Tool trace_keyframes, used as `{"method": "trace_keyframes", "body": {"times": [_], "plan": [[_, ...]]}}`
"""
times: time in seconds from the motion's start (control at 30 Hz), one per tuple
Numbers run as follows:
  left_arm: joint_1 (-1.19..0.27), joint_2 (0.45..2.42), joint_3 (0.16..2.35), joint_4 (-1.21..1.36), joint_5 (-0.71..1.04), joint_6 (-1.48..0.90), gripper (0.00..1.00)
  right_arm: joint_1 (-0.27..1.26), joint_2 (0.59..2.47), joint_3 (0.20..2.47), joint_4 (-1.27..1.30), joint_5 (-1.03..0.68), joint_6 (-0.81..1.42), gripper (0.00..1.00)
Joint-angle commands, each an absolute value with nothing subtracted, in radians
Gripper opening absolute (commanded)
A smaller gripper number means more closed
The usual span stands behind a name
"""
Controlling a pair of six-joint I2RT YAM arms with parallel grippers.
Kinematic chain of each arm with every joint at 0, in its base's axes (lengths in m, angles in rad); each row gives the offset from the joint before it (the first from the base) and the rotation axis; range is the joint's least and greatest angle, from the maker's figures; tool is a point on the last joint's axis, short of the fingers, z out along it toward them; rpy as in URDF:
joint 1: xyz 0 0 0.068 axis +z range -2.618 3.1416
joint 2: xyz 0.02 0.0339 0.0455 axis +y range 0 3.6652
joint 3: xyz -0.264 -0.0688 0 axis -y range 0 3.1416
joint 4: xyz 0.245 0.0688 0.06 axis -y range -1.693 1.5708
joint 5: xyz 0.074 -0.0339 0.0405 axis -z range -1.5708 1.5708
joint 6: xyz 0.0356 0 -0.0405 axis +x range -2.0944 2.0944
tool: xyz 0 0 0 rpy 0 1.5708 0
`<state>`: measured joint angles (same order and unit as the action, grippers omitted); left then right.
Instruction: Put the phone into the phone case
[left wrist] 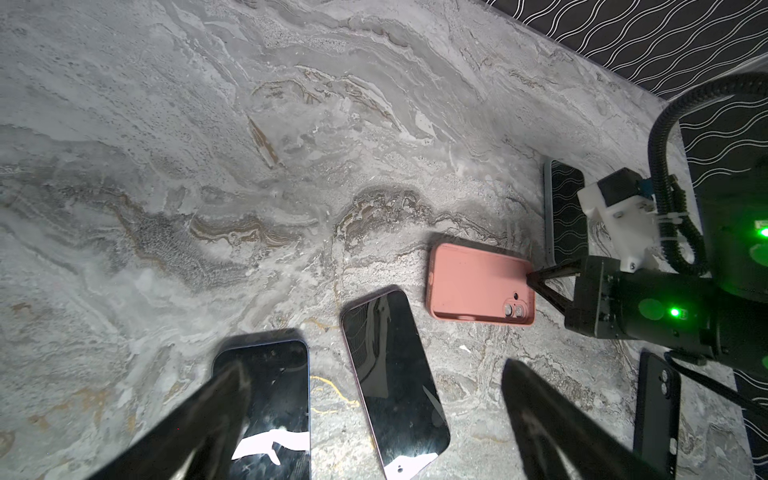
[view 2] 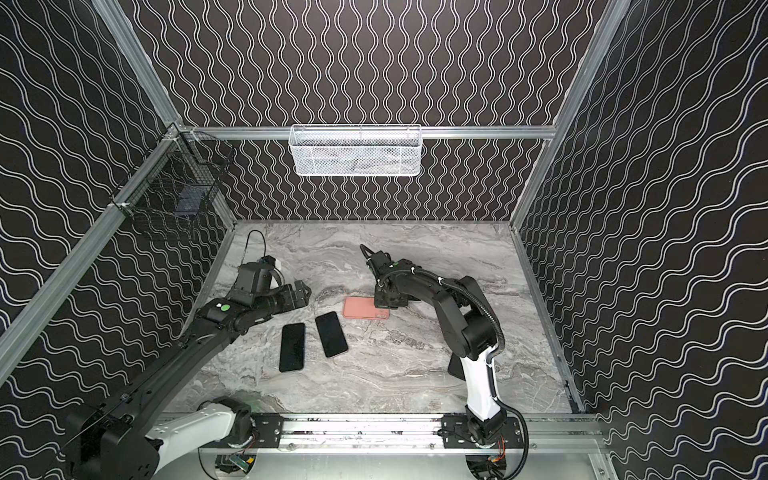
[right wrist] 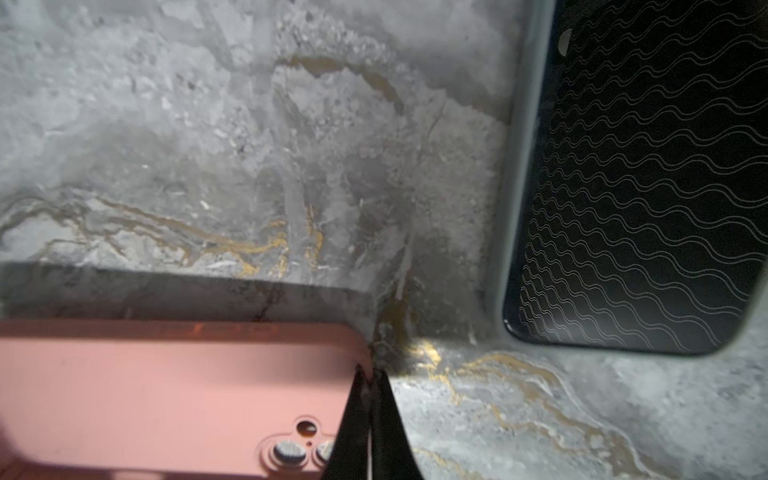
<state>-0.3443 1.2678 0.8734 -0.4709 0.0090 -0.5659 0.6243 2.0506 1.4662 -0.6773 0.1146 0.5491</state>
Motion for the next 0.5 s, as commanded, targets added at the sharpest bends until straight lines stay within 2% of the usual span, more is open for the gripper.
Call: {"method": "trace_keyframes", "body": {"times": [0.0,0.1,0.27,0.47], "plan": [[-0.342,1.283,0.890,-0.458,0.018,-0.530,0.99,0.630,2.033,1.464,-0.685,0.128,0.537,0.20],[-0.342,1.315,0.899,-0.426,0.103,-0.465,0.99,0.632,2.013,1.467,-0.689,0.132,0.531,0.34],[-0.308,1.413,0.897,-0.353,0.216,-0.448,0.98,0.635,1.906,1.433,-0.655,0.124,0.533,0.51],[-0.287,1.634,0.998,-0.381,0.328,-0.424,0.99,0.641,1.609,1.161,-0.410,-0.104,0.576,0.70]]}}
